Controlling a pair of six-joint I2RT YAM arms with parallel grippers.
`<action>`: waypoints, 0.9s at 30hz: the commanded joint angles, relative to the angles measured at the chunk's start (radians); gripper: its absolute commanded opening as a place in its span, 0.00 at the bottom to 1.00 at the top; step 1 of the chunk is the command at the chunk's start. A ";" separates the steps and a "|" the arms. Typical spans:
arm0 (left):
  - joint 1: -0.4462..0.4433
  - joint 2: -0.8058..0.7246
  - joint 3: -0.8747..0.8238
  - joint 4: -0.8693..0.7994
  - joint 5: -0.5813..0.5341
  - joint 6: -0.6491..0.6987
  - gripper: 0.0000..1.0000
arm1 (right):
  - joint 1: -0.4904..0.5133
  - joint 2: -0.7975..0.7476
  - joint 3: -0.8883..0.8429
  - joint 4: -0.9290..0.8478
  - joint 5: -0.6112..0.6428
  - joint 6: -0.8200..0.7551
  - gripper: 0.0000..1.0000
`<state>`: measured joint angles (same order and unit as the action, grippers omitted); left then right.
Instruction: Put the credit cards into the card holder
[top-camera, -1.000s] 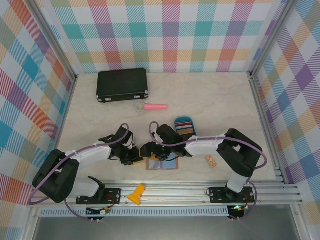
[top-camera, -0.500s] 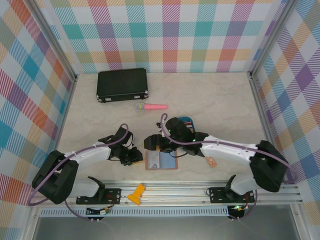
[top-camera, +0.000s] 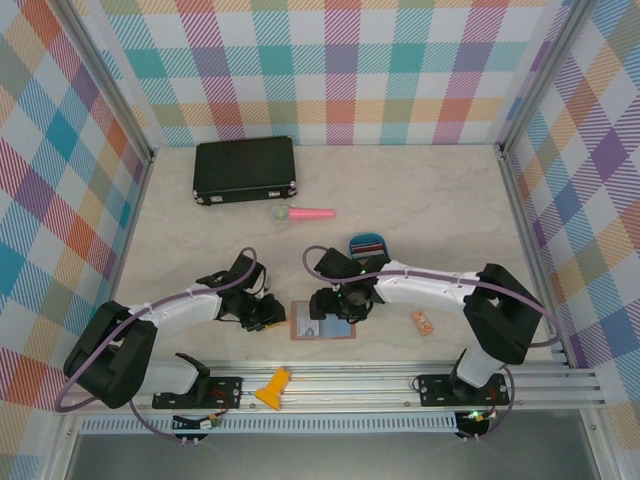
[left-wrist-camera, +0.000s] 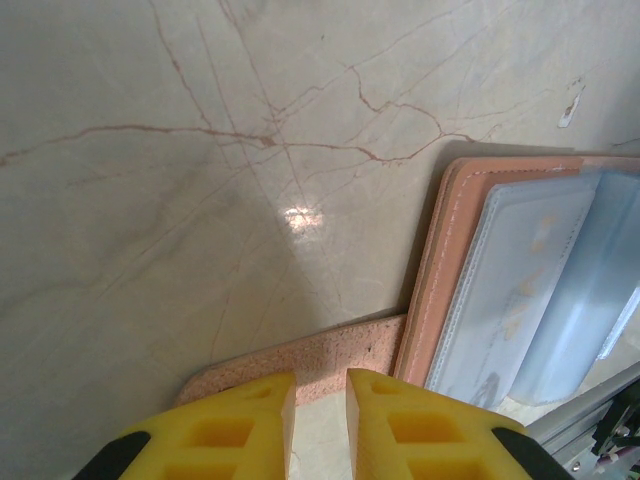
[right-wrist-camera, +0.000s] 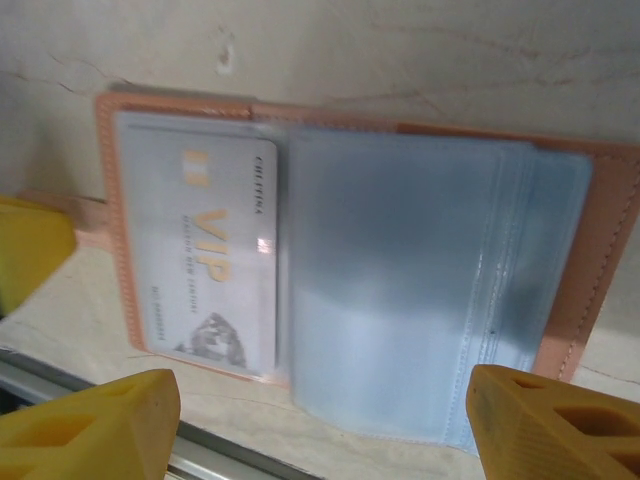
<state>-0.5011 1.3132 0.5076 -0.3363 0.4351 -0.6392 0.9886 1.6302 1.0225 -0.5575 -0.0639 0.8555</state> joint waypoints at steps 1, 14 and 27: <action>0.010 0.034 -0.044 -0.071 -0.053 0.002 0.22 | 0.004 0.031 0.054 -0.028 -0.013 -0.026 0.76; 0.011 0.021 -0.046 -0.071 -0.052 0.007 0.23 | 0.004 0.106 0.115 -0.094 0.024 -0.029 0.77; 0.011 0.030 -0.044 -0.073 -0.052 0.007 0.24 | 0.004 0.160 0.108 -0.039 -0.038 -0.027 0.77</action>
<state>-0.5011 1.3132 0.5076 -0.3355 0.4366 -0.6384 0.9901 1.7664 1.1168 -0.5957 -0.0795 0.8360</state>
